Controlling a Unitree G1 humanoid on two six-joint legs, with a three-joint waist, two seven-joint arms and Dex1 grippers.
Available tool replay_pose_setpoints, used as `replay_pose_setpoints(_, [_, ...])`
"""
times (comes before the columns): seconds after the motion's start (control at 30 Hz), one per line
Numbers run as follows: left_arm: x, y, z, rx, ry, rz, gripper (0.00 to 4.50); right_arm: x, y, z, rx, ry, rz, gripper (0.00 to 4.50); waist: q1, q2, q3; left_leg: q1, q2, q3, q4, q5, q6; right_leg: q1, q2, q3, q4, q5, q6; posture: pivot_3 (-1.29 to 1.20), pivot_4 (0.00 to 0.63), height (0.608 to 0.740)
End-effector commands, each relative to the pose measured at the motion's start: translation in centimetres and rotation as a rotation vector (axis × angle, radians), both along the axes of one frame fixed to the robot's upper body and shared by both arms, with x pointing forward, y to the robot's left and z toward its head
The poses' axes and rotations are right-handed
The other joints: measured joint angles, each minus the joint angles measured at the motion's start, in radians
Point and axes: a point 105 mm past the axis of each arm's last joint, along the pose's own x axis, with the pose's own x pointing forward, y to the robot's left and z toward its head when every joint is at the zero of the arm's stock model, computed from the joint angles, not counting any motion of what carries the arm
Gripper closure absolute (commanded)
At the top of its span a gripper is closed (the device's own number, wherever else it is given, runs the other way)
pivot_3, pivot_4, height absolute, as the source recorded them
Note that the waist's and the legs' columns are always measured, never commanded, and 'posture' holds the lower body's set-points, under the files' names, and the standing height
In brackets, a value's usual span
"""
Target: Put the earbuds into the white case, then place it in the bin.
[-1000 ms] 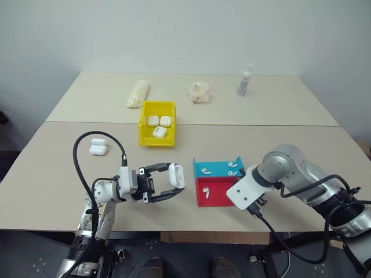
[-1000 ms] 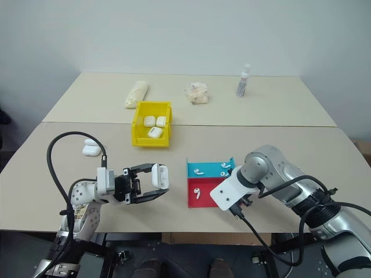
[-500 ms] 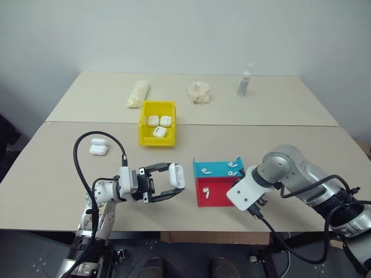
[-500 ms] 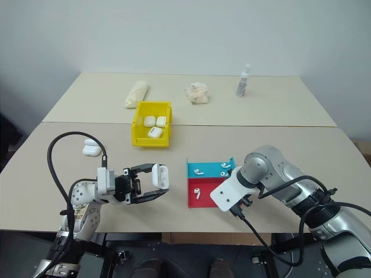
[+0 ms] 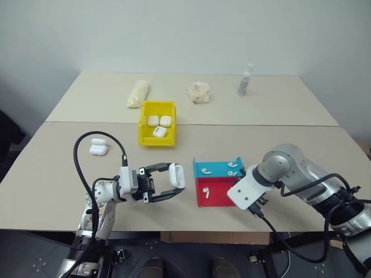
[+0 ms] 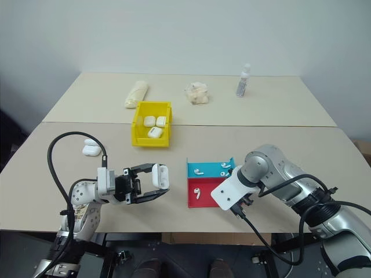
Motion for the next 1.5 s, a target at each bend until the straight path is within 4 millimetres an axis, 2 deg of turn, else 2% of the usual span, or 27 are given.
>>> replay_pose_setpoints(0.03, [-0.06,-0.17,0.59,-0.001,-0.042,-0.005,1.71,0.44,-0.18,1.2,0.001,-0.037,0.009,2.27,0.0,0.0,0.0,0.0,0.0,0.0,0.0,0.0,0.0,0.0,0.0,0.0,0.0,0.0,0.0,0.0,0.15,0.74])
replay_pose_setpoints(0.8, [-0.08,-0.41,0.49,-0.004,-0.045,-0.003,1.71,0.29,-0.2,0.63,-0.005,-0.034,0.033,2.27,0.0,0.0,0.0,0.0,0.0,0.0,0.0,0.0,0.0,0.0,0.0,0.0,0.0,0.0,0.0,0.0,0.15,0.74])
replay_pose_setpoints(0.93, [-0.06,-0.38,0.5,-0.004,-0.044,-0.001,1.71,0.32,-0.07,0.71,0.006,-0.042,0.039,2.98,0.0,0.0,0.0,0.0,0.0,0.0,0.0,0.0,0.0,0.0,0.0,0.0,0.0,0.0,0.0,0.0,0.15,0.74])
replay_pose_setpoints(1.3, [-0.03,-0.37,0.44,-0.006,-0.045,0.006,1.71,0.49,-0.16,0.56,-0.003,-0.045,0.037,2.98,0.0,0.0,0.0,0.0,0.0,0.0,0.0,0.0,0.0,0.0,0.0,0.0,0.0,0.0,0.0,0.0,0.15,0.74])
replay_pose_setpoints(1.4, [-0.05,-0.37,0.43,-0.006,-0.047,0.007,1.71,0.28,-0.25,0.49,-0.005,-0.036,0.046,3.46,0.0,0.0,0.0,0.0,0.0,0.0,0.0,0.0,0.0,0.0,0.0,0.0,0.0,0.0,0.0,0.0,0.15,0.74])
replay_pose_setpoints(1.43, [-0.05,-0.37,0.44,-0.006,-0.047,0.007,1.71,0.26,-0.21,0.49,-0.001,-0.039,0.049,3.8,0.0,0.0,0.0,0.0,0.0,0.0,0.0,0.0,0.0,0.0,0.0,0.0,0.0,0.0,0.0,0.0,0.15,0.74])
replay_pose_setpoints(1.5, [-0.01,-0.36,0.45,-0.006,-0.047,0.008,1.71,0.35,-0.06,0.46,0.008,-0.044,0.041,3.84,0.0,0.0,0.0,0.0,0.0,0.0,0.0,0.0,0.0,0.0,0.0,0.0,0.0,0.0,0.0,0.0,0.15,0.74])
